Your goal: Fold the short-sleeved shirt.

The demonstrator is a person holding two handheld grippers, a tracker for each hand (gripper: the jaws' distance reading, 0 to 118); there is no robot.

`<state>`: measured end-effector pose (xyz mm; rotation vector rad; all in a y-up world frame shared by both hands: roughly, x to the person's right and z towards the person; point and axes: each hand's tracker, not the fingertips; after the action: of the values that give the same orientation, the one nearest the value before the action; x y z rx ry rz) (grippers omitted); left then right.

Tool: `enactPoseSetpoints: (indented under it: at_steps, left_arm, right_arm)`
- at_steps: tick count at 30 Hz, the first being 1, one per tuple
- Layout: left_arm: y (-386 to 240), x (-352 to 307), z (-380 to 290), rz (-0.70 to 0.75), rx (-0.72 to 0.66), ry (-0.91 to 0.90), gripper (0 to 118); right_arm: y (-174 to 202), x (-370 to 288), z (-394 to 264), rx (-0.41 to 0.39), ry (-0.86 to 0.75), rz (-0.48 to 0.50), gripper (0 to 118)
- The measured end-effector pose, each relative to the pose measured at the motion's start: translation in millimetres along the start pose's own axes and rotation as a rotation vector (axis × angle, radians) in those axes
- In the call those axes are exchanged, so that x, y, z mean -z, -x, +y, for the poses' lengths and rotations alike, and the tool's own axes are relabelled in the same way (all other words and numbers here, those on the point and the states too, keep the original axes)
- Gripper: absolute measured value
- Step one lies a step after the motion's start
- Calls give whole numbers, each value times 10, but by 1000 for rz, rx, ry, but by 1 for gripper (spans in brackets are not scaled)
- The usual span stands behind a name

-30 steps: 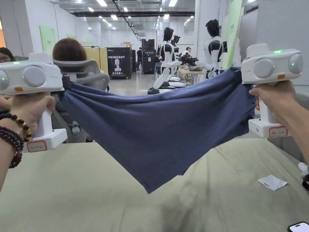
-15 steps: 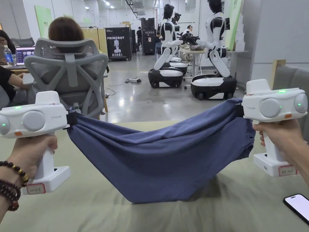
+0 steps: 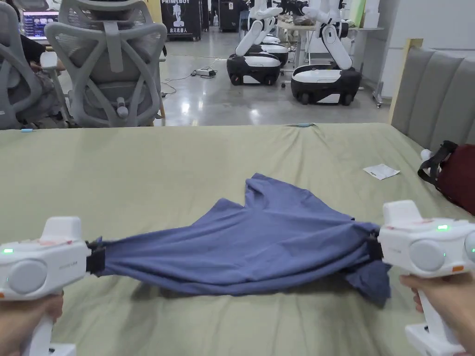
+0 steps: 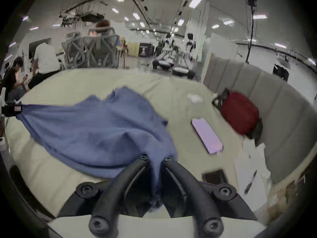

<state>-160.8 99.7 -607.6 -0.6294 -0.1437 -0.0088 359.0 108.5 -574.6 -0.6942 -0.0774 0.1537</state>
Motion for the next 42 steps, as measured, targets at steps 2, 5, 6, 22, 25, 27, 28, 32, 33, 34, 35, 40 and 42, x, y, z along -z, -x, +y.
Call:
enactPoseSetpoints:
  at_steps: [2,5,6,22,25,27,28,32,33,34,35,40,42]
  left_arm:
    - [-21,-40,-208,10,10,21,2]
    - [-35,9,-388,27,39,67,2]
    - [-34,52,-429,32,48,90,2]
    - [-44,-219,-178,41,24,-13,79]
    - [-126,-286,-165,87,90,-84,0]
    - [-169,-283,-164,114,107,-83,0]
    - [-180,-284,-167,109,104,-81,0]
    - [-162,-273,-185,73,59,-66,0]
    - [-164,-261,-191,81,65,-64,0]
    - [-161,-247,-198,91,72,-60,0]
    - [-154,-230,-201,99,76,-54,0]
    - [-95,-123,-238,87,33,-9,74]
    - [-97,-25,-281,120,52,26,117]
  right_arm:
    - [-14,90,-231,8,55,-8,8]
    - [62,209,-411,-50,161,1,8]
    - [81,250,-452,-72,188,4,8]
    - [77,-236,-322,57,-49,-13,76]
    - [148,-267,-283,73,-84,-32,0]
    - [183,-270,-276,66,-83,-50,0]
    - [187,-282,-275,66,-80,-47,0]
    - [217,-303,-283,82,-89,-45,0]
    - [215,-314,-284,79,-90,-48,0]
    - [228,-289,-257,80,-87,-48,0]
    - [221,-299,-257,85,-85,-46,0]
    - [226,-315,-249,85,-86,-38,0]
    - [246,-308,-235,86,-85,-30,0]
